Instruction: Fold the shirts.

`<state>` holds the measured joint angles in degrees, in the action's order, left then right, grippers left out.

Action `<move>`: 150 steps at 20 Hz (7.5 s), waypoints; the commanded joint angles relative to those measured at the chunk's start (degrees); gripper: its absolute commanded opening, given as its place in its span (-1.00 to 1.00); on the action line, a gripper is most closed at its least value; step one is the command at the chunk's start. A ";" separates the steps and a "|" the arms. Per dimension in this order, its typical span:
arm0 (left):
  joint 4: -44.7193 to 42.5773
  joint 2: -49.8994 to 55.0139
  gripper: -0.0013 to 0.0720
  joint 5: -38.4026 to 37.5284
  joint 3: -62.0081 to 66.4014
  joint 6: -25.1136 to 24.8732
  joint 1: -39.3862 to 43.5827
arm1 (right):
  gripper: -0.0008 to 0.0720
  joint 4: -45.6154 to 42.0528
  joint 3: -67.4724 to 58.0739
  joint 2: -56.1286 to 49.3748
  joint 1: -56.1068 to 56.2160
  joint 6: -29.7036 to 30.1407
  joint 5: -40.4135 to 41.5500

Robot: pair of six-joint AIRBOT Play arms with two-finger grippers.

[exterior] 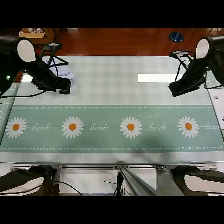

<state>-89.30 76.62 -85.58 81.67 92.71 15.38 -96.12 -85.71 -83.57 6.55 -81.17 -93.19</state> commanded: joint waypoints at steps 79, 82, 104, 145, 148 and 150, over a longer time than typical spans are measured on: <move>7.50 -14.10 -0.90 11.13 30.75 -2.25 5.75 | -0.03 -3.89 -0.04 4.09 -0.44 2.71 -5.62; 7.52 -10.82 -0.90 9.90 28.46 -2.23 8.94 | -0.03 -3.76 -0.04 7.43 -1.99 2.69 -5.18; 3.15 4.94 0.14 -6.12 22.60 -6.80 14.62 | -0.02 17.59 4.24 14.10 -19.23 5.42 -1.27; 50.73 1.73 -0.90 16.52 -38.84 -23.28 -11.04 | 0.35 40.37 39.78 14.08 -28.94 18.93 20.92; 50.73 0.98 -0.90 15.17 -38.84 -23.30 -12.17 | 0.34 48.59 48.06 14.08 -28.94 21.94 28.00; 50.77 0.98 -0.90 14.71 -38.84 -23.30 -12.17 | 0.34 50.21 51.71 13.77 -28.92 21.88 32.41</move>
<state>-38.81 78.35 -69.52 42.78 69.60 3.92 -52.47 -40.36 -69.54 -21.96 -61.52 -67.64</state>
